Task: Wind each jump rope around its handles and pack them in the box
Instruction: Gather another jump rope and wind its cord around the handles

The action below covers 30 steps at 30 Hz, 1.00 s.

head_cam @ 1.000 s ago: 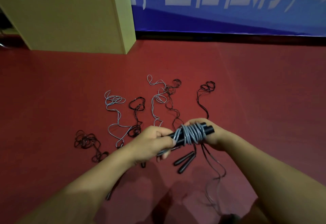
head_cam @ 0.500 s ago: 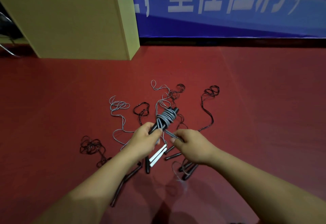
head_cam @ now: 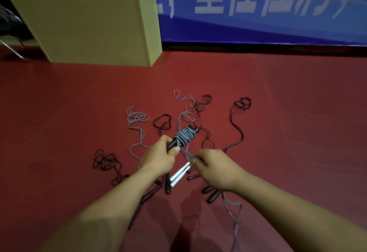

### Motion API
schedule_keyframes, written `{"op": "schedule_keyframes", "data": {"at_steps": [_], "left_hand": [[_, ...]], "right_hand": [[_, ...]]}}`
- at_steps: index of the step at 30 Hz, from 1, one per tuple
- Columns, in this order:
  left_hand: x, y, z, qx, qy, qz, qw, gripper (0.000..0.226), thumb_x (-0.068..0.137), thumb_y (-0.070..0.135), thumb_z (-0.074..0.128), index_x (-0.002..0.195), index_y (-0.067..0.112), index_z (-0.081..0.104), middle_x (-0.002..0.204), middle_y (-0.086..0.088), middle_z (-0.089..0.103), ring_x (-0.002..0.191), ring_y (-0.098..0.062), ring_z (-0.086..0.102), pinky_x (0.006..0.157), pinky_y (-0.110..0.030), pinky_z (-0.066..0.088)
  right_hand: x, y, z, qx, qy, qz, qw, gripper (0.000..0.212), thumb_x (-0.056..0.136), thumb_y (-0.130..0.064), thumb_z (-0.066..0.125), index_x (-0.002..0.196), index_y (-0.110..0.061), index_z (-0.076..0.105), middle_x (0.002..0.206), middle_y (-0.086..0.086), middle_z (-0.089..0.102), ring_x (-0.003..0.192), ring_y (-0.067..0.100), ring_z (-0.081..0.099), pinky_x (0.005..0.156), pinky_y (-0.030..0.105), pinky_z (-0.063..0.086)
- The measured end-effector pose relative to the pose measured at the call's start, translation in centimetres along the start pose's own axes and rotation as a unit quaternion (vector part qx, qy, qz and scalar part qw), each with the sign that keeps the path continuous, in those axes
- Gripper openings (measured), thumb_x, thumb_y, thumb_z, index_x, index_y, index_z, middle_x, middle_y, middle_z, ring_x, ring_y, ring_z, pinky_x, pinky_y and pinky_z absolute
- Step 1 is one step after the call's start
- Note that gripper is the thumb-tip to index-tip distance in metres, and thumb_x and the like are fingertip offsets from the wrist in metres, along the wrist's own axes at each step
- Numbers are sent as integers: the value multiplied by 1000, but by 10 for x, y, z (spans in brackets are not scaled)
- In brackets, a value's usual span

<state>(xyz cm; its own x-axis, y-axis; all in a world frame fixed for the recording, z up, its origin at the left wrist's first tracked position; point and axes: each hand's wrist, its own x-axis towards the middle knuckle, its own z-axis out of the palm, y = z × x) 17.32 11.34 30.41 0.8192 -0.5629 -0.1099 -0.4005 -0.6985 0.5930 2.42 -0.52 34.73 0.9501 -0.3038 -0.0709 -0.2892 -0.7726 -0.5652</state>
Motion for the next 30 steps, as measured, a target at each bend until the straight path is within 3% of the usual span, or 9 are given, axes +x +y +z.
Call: {"op": "schedule_keyframes", "data": {"at_steps": [6, 11, 15, 20, 25, 27, 30], "left_hand": [[0, -4, 5, 72, -23, -20, 997, 25, 91, 55, 51, 109, 37, 50, 104, 6, 67, 99, -26, 63, 86, -39, 51], [-3, -2, -7, 91, -84, 26, 992, 24, 90, 51, 55, 103, 31, 60, 92, 6, 67, 90, -23, 64, 82, -37, 53], [-20, 10, -11, 169, -104, 104, 975, 21, 90, 49, 54, 95, 28, 55, 82, 8, 61, 83, -23, 60, 67, -31, 44], [-40, 32, -12, 224, -99, 195, 950, 25, 87, 47, 52, 78, 25, 43, 91, -5, 66, 89, -33, 61, 63, -31, 36], [-48, 39, -13, 216, -133, 262, 931, 24, 85, 46, 51, 92, 24, 56, 89, -3, 68, 85, -29, 63, 63, -30, 38], [-50, 38, -12, 188, -161, 265, 932, 23, 88, 46, 53, 96, 25, 56, 81, 3, 64, 78, -24, 59, 63, -28, 36], [-51, 36, -9, 176, -211, 271, 922, 19, 93, 46, 54, 85, 30, 45, 69, 10, 50, 71, -17, 49, 64, -28, 34]], "right_hand": [[-3, -2, 0, -20, -19, 4, 1000, 34, 97, -25, 42, 65, -14, 40, 62, 1, 48, 65, 28, 48, 61, 41, 41], [-4, 6, -10, -8, -4, 13, 1000, 25, 92, -25, 51, 68, -17, 51, 59, -5, 51, 58, 12, 47, 53, 27, 35], [-4, 17, -14, -21, 55, 1, 998, 18, 91, -30, 54, 78, -18, 57, 70, -3, 60, 70, 21, 54, 59, 35, 40], [-2, 18, -11, -11, 68, -64, 996, 18, 92, -29, 55, 75, -24, 53, 71, -8, 54, 71, 18, 52, 65, 38, 43], [3, 24, -10, -16, 41, -123, 991, 13, 92, -32, 58, 90, -21, 64, 84, -11, 52, 82, 14, 54, 72, 33, 44], [5, 28, -13, -2, 19, -98, 995, 11, 92, -30, 62, 89, -20, 67, 82, -12, 58, 80, 11, 55, 71, 29, 41], [6, 38, -21, 27, -13, -28, 999, 12, 89, -29, 68, 86, -19, 71, 82, -3, 71, 79, 13, 63, 71, 27, 47]]}}
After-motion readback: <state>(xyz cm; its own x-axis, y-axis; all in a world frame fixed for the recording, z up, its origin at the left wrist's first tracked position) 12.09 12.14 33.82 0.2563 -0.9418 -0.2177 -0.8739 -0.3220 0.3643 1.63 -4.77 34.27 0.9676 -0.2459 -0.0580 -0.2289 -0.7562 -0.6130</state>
